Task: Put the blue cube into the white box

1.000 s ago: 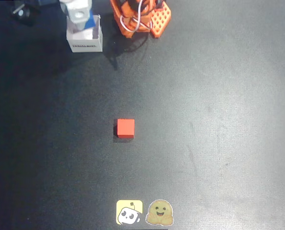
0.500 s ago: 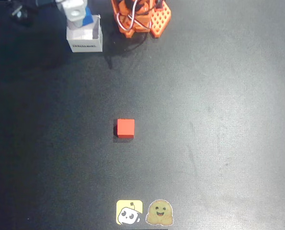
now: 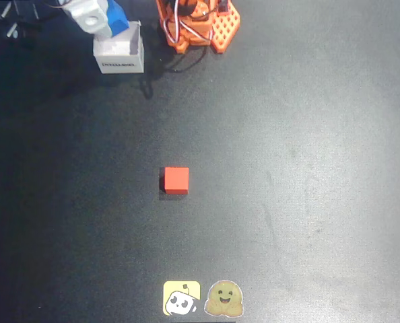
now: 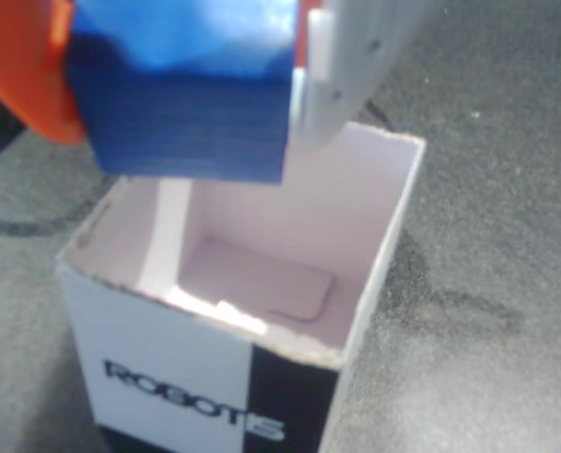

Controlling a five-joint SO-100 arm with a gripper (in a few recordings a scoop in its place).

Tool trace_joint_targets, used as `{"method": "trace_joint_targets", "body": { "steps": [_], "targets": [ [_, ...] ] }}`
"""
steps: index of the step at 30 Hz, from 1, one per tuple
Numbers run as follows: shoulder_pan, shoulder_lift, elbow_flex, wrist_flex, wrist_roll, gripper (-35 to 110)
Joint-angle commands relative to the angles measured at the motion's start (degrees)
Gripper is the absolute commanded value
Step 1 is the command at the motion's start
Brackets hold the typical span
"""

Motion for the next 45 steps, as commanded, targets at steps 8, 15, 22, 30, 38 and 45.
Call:
{"method": "trace_joint_targets", "body": {
  "steps": [8,15,22,30,38,45],
  "targets": [
    [-2.46,-0.18,-2.64,1.23,-0.79,23],
    [-4.75,0.53,-2.64,0.88,-0.79,14],
    [-16.61,4.57,-2.72,-3.16,1.76,0],
    [-43.24,11.16,0.18,-12.92,6.06,0],
    [-70.05,28.04,21.62,-30.59,5.01,0],
    [-73.56,42.89,33.4,-31.38,-6.94,0]
  ]
}}
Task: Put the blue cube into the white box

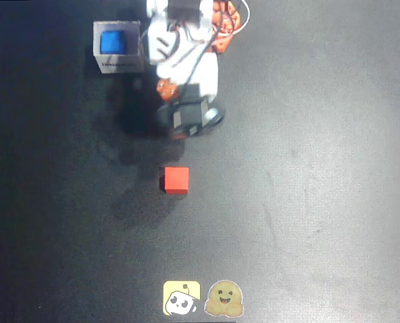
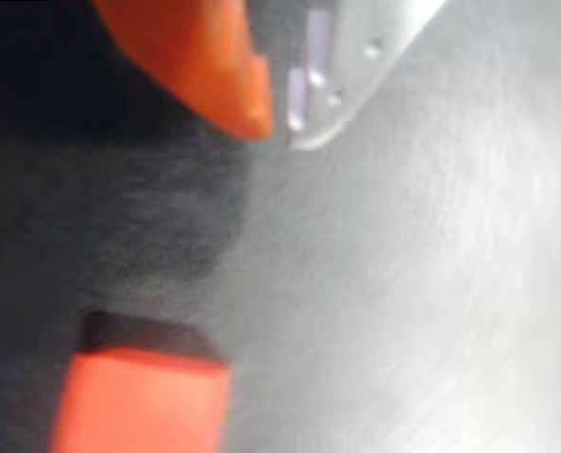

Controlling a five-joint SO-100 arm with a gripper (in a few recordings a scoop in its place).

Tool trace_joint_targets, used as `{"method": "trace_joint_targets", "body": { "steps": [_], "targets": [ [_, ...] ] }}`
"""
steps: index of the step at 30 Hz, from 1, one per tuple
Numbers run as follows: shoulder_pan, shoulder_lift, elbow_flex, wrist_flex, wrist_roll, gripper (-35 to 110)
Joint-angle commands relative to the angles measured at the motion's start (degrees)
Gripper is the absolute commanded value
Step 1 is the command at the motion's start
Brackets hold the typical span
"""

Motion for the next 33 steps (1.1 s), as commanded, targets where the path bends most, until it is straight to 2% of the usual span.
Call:
{"method": "trace_joint_targets", "body": {
  "steps": [1,6,10,16,26,33],
  "targets": [
    [-2.02,9.4,4.83,-0.62,-1.76,0],
    [-2.46,31.29,16.08,1.05,-1.67,0],
    [-1.93,32.52,19.42,-3.34,1.93,0],
    [-1.67,28.92,25.66,-16.08,7.38,0],
    [-0.18,32.43,25.66,7.73,7.56,0],
    [-0.35,32.43,25.66,9.05,7.38,0]
  ]
}}
